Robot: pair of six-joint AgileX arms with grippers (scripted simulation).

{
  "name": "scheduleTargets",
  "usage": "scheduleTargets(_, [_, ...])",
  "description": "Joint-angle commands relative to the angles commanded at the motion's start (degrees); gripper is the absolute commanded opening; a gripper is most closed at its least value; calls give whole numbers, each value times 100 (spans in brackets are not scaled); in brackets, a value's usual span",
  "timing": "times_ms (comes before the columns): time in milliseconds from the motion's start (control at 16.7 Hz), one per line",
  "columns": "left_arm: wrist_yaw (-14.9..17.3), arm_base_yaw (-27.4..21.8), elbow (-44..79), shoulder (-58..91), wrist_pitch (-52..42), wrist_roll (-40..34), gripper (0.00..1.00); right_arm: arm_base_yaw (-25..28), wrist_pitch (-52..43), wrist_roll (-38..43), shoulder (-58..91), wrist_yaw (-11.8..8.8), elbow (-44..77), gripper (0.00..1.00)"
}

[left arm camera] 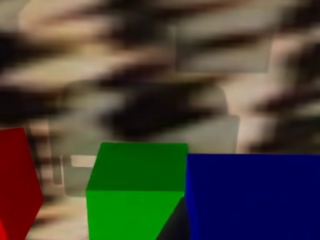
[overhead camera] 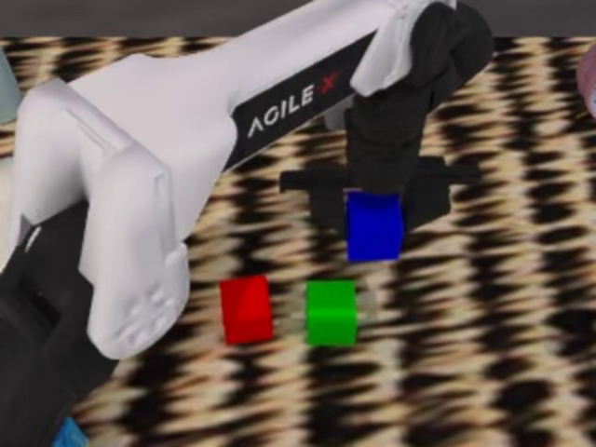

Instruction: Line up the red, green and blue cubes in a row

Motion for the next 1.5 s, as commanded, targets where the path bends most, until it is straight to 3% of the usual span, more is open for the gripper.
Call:
scheduleTargets(240, [7, -504, 921, 488, -433, -495, 0, 0, 0, 0, 0, 0, 0, 100])
scheduleTargets(600, [7, -544, 992, 521, -452, -541, 0, 0, 0, 0, 0, 0, 0, 100])
scheduleTargets(1140, [4, -566, -812, 353, 1146, -561, 0, 0, 0, 0, 0, 0, 0, 100])
scheduleTargets(1440, [4, -573, -944, 343, 1280, -565, 0, 0, 0, 0, 0, 0, 0, 100])
scheduleTargets(1500, [4, -573, -944, 343, 1280, -565, 8, 0, 0, 0, 0, 0, 0, 100])
